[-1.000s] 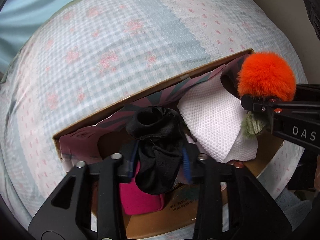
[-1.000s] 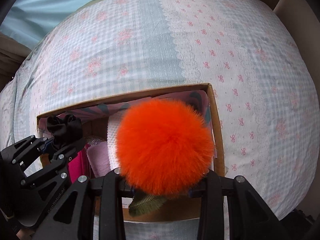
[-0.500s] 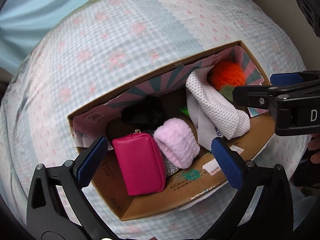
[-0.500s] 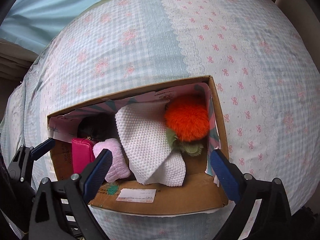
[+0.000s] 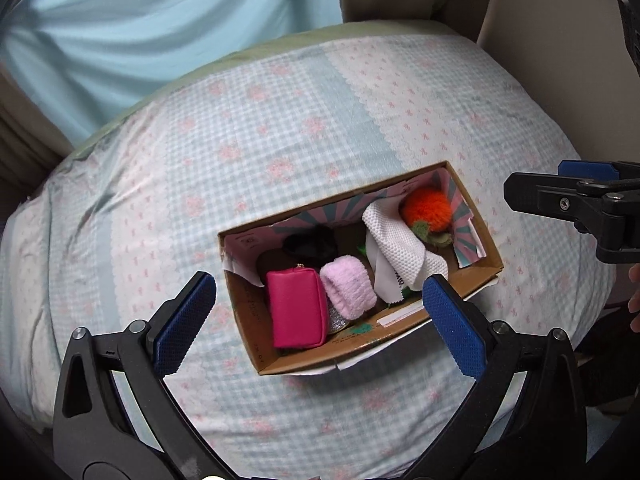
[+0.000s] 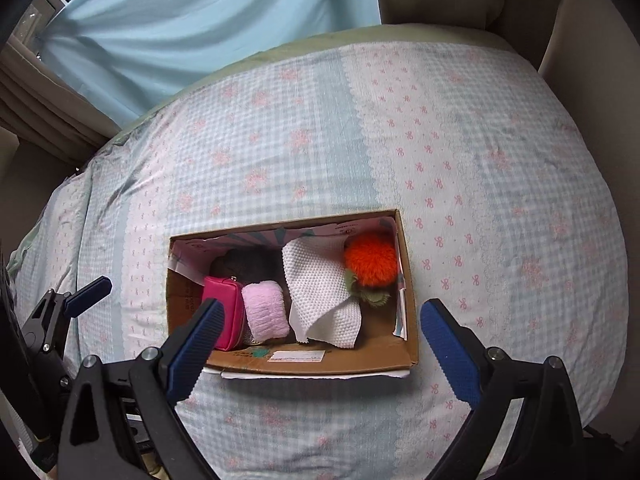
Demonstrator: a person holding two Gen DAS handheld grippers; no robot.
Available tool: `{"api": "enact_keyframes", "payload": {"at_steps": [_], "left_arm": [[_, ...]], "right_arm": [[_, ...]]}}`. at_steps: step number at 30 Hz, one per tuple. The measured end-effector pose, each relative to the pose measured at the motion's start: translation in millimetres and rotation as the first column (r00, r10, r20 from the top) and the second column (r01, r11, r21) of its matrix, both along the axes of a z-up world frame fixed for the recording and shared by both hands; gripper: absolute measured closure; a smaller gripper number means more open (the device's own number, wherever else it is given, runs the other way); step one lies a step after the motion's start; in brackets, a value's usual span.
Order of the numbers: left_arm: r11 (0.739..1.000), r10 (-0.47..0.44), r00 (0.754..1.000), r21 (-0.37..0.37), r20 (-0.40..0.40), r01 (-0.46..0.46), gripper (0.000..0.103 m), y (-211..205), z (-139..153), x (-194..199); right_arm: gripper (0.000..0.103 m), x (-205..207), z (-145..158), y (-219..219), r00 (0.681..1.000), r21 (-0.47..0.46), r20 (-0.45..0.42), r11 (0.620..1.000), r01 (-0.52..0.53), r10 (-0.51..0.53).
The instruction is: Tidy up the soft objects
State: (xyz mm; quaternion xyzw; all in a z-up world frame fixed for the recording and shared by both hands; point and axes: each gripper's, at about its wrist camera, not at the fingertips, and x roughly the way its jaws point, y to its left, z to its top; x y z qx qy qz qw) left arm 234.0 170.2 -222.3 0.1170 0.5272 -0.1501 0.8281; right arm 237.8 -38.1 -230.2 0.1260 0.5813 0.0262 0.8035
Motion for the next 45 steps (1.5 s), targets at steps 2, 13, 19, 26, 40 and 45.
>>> {"api": "enact_keyframes", "payload": {"at_steps": [2,13,19,26,40,45], "left_arm": [[0.999,0.038,0.999,-0.028,0.034,-0.037,0.000,2.7,25.8,-9.7],[0.967,0.221,0.912,-0.199,0.345,-0.159,0.000,7.7,172.9,-91.3],[0.952,0.276,0.863,-0.246,0.422,-0.184,0.000,2.1,211.2,-135.0],[0.949,0.292,0.833,-0.254,0.471,-0.189,0.000,-11.8,227.3,-176.4],[0.954,0.286,0.823,-0.229,0.490,-0.195,0.000,-33.5,228.1,-198.4],[0.953,0.290,0.819,-0.225,0.496,-0.201,0.000,-37.7,227.9,-200.5]], "right_arm": [[0.006,-9.0,24.0,-3.1,0.999,-0.003,0.042,1.000,-0.010,0.010],[0.006,-87.6,173.5,-20.0,0.928,-0.155,0.363,0.988,-0.025,0.080],[0.006,-132.6,214.2,-31.4,0.873,-0.225,0.478,0.974,0.013,0.099],[0.006,-173.6,224.3,-49.5,0.835,-0.221,0.543,0.974,0.042,0.087],[0.006,-202.6,230.1,-75.1,0.803,-0.207,0.593,0.975,0.082,0.058],[0.006,-204.7,230.7,-79.3,0.798,-0.204,0.599,0.976,0.082,0.058]]}}
